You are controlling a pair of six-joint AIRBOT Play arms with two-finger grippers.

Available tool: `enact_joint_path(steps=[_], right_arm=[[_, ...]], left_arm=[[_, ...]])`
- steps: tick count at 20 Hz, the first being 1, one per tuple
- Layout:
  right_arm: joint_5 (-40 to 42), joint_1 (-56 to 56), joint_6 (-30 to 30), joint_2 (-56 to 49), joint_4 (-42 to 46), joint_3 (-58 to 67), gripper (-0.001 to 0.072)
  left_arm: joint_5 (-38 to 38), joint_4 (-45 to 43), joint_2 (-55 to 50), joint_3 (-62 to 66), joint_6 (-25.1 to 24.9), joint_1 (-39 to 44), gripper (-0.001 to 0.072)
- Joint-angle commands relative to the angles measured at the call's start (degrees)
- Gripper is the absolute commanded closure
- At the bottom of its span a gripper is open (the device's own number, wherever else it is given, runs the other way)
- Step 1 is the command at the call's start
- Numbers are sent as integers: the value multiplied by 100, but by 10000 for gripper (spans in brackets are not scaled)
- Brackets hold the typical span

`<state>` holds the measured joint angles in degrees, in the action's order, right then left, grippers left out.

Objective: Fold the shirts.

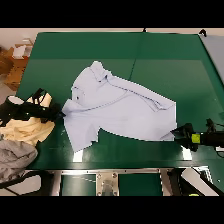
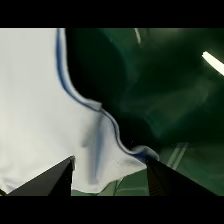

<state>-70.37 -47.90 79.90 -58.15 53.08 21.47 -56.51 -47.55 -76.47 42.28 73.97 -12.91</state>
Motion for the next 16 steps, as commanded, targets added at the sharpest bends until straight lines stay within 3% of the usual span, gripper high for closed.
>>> enact_joint_path(steps=[1,5,6,8,9,11,13,16], right_arm=[[415,57,46,144,55,-479,188],[393,57,42,144,122,-446,222],[393,57,28,144,166,-446,299],[382,57,28,144,151,-444,589],[376,57,22,149,109,-439,649],[378,57,0,155,68,-378,697],[299,57,-24,155,-24,-155,698],[-101,57,-549,160,-1331,664,699]], left_arm=[[-127,11,-9,9,-57,-4,680],[-160,11,-9,9,-83,-7,680],[-160,9,-9,9,-101,-7,680],[-164,9,-9,9,-101,-7,680],[-164,9,-9,9,-101,-7,680],[-168,9,-9,9,-101,-7,680],[-155,44,-7,13,-214,-7,681],[-540,138,168,490,-404,-7,682]])
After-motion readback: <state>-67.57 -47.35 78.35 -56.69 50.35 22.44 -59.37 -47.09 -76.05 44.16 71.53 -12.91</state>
